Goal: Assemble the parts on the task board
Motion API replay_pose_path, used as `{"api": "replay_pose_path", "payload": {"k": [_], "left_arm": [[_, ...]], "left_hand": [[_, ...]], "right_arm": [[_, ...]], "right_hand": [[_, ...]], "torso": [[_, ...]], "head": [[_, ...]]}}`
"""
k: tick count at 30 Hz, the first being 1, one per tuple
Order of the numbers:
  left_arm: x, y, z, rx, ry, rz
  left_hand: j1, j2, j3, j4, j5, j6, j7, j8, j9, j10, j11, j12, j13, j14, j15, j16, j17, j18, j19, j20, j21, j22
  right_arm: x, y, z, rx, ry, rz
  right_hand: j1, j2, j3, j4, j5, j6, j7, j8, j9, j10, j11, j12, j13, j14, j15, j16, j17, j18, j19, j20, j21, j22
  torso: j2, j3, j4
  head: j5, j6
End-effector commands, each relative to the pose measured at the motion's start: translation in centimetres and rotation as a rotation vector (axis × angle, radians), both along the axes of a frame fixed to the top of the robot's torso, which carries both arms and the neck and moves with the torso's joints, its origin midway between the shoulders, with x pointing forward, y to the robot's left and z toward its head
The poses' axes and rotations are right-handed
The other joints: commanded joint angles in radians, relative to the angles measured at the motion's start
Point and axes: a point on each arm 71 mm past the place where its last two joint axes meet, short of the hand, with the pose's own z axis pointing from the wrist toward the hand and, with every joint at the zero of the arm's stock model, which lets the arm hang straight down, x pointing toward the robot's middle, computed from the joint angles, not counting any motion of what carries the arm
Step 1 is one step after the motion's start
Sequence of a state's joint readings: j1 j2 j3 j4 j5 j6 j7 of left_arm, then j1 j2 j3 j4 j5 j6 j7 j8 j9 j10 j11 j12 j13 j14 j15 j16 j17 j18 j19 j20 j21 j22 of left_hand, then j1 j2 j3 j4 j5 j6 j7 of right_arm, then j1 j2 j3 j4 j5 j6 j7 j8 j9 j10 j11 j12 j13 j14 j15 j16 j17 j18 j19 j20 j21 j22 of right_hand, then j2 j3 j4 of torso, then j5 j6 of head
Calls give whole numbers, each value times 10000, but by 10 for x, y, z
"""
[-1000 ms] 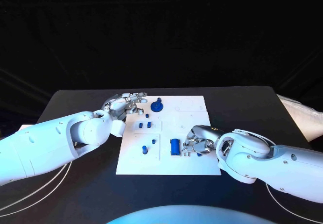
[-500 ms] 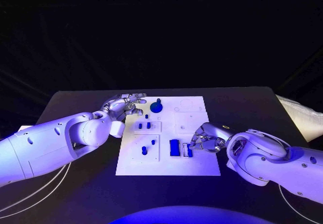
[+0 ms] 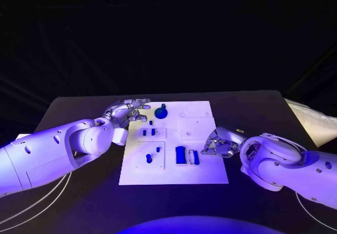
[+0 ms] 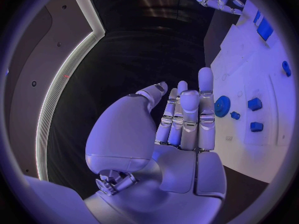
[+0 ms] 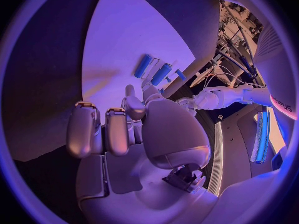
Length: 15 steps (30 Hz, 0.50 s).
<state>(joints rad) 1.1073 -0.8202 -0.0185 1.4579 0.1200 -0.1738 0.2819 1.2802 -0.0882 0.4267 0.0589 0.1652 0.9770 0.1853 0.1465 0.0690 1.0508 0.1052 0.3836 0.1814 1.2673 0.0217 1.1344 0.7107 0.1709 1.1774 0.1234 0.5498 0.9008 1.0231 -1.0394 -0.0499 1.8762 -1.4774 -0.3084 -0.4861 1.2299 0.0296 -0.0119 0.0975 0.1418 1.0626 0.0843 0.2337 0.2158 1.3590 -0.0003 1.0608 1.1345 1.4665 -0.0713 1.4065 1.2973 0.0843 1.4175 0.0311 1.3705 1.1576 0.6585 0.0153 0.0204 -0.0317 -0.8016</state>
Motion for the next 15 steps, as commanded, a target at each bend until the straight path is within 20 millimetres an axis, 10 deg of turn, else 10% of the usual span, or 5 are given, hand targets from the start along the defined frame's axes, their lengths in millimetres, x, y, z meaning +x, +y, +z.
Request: {"api": "replay_pose_path", "payload": {"k": [1,15], "left_arm": [[-1,-3,1,-108,-82,-195],[-1,-3,1,-106,-66,-207]], "left_hand": [[79,5,-8,-32,57,-75,-6,68,-3,-101,-2,52,10,-67,21,-63,-10,111,46,18,-55,-14],[79,5,-8,-32,57,-75,-6,68,-3,-101,-2,52,10,-67,21,-63,-10,111,46,18,-55,-14]], "right_arm": [[1,3,-6,-502,44,-149],[3,15,-21,-695,271,-79]], "right_hand": [[-148,-35,-19,132,94,75,-1,-83,-11,-48,35,-80,-19,529,42,-50,-24,-37,-18,90,-73,-24],[-183,-141,-41,379,243,287,-67,-47,32,-60,-8,-147,-40,528,18,-92,-59,-34,-18,85,-80,-24]], "torso": [[6,-3,32],[13,-4,15]], "head": [[-14,18],[33,-35]]}}
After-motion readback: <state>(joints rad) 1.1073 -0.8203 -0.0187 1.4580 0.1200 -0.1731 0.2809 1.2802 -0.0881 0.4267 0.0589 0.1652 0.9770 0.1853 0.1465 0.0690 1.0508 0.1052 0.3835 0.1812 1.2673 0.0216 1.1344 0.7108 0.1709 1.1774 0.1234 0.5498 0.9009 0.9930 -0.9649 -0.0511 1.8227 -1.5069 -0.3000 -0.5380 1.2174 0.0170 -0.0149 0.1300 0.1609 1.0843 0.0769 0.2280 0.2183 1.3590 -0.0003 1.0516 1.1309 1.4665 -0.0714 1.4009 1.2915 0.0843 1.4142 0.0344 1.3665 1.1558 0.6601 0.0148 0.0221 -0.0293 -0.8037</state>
